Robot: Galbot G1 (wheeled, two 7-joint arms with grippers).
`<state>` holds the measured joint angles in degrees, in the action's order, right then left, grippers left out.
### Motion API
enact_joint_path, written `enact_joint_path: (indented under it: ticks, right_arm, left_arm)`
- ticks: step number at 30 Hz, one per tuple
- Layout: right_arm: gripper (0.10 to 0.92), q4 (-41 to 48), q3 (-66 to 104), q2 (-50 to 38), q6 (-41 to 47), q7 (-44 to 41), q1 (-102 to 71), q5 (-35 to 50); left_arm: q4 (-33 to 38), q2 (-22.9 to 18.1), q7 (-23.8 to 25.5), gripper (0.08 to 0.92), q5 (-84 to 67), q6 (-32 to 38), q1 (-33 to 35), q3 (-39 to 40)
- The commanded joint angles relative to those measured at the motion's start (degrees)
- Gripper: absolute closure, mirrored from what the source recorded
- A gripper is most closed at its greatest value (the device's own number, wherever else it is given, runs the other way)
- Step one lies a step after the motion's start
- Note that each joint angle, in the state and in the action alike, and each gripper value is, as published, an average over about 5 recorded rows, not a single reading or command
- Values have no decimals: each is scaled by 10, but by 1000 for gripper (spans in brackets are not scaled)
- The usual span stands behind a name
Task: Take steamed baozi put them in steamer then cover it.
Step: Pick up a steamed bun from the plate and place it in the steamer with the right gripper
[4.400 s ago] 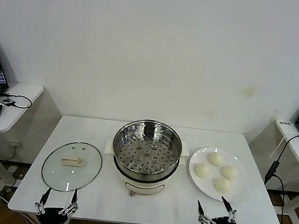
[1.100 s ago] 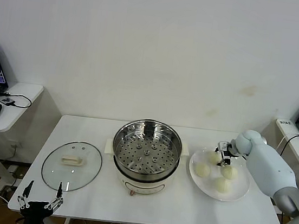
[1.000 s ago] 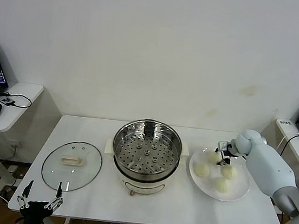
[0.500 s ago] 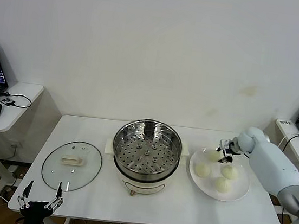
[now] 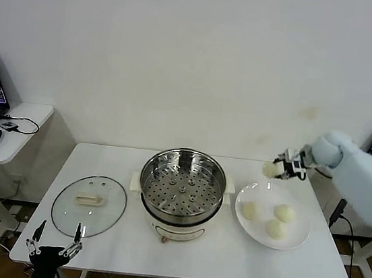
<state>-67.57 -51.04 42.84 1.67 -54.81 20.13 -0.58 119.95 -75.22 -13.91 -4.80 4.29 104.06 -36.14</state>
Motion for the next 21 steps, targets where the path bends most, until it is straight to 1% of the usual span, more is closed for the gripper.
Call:
enact_joint_path:
  ticks: [1,5,10,17,21]
  right_arm:
    - [491,-85,-141,12,11,2,167,133]
    - [491,-93,-167,58,6,12,180,159]
    - [491,-93,-190,116,-11,19,174,163]
    - [491,-77,-229,188,-52,25,151,114]
    - [491,-55,-243,222,-87,29,132,69]
  left_arm:
    - [0,2,1,177,-7,0,-4,0]
    - [-4,4,1,177,-10,1,-6,-1]
    - [-7,3,2,177,-11,3,-8,-3]
    - [-6,1,2,177,-13,4,-10,-11]
    - [-9,-1,1,177,-14,4,-13,-13]
